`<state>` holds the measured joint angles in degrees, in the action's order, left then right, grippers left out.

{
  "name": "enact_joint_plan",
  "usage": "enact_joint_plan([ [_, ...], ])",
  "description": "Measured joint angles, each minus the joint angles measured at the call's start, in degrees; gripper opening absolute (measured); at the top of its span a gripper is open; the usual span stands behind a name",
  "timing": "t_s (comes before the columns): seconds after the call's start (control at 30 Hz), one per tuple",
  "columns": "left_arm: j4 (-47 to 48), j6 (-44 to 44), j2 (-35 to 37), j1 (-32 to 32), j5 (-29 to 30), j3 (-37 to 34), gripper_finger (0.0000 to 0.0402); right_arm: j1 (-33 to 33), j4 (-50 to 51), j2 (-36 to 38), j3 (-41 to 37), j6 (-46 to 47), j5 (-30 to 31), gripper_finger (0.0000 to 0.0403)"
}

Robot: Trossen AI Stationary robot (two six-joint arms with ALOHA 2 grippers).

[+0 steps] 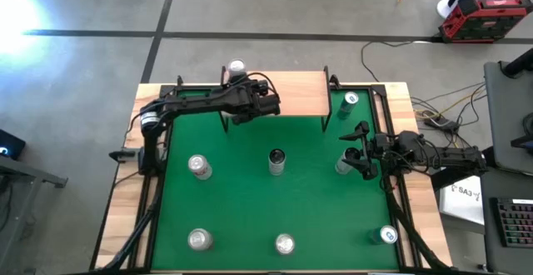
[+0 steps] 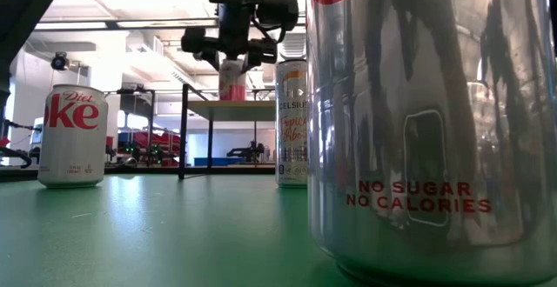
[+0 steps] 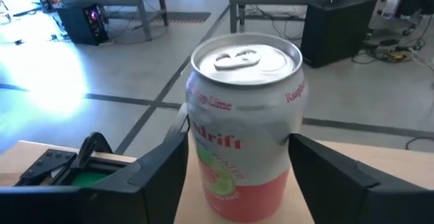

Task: Place canned beverage on shelf
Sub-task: Put the top pink-white soda can on the shelf

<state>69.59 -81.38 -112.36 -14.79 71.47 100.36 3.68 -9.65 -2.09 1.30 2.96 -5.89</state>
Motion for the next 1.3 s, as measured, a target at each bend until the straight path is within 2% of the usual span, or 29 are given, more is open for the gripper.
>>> enact_joint_plan([
  [0.2, 0.01, 0.15, 0.00, -0.04, -0.23, 0.00, 0.0228, -0.01, 0.00, 0.02, -0.02, 0.00, 0.00, 0.0357],
  [0.33, 1.12, 0.06, 0.00, 0.11, -0.59, 0.00, 0.0243, 0.00, -0.01, 0.00, 0.00, 0.00, -0.01, 0.0357],
  [0.47, 1.41, -0.06, 0.00, 0.08, -0.90, 0.01, 0.0286, 0.00, -0.01, 0.00, 0.00, 0.00, 0.00, 0.0357],
  [0.67, 0.28, -0.06, 0.00, -0.66, -0.93, 0.02, 0.0379, 0.00, 0.00, 0.02, 0.00, 0.00, 0.00, 0.0357],
  [0.73, -1.03, 0.77, 0.00, -1.08, -0.97, 0.02, 0.0394, -0.01, 0.00, 0.00, -0.01, 0.00, 0.00, 0.0357],
  [0.87, -5.01, 5.39, -0.02, -1.61, -0.98, -0.35, 0.0386, -0.02, 0.00, 0.02, 0.00, 0.00, -0.02, 0.0357],
  [1.0, -8.41, 9.73, -0.04, -2.11, -1.64, -0.35, 0.0395, -0.02, -0.01, 0.00, 0.00, 0.00, 0.00, 0.0357],
  [1.3, -9.24, 10.43, -0.04, -4.78, -3.43, -0.37, 0.0400, -0.02, 0.00, 0.00, 0.00, 0.00, 0.00, 0.0357],
])
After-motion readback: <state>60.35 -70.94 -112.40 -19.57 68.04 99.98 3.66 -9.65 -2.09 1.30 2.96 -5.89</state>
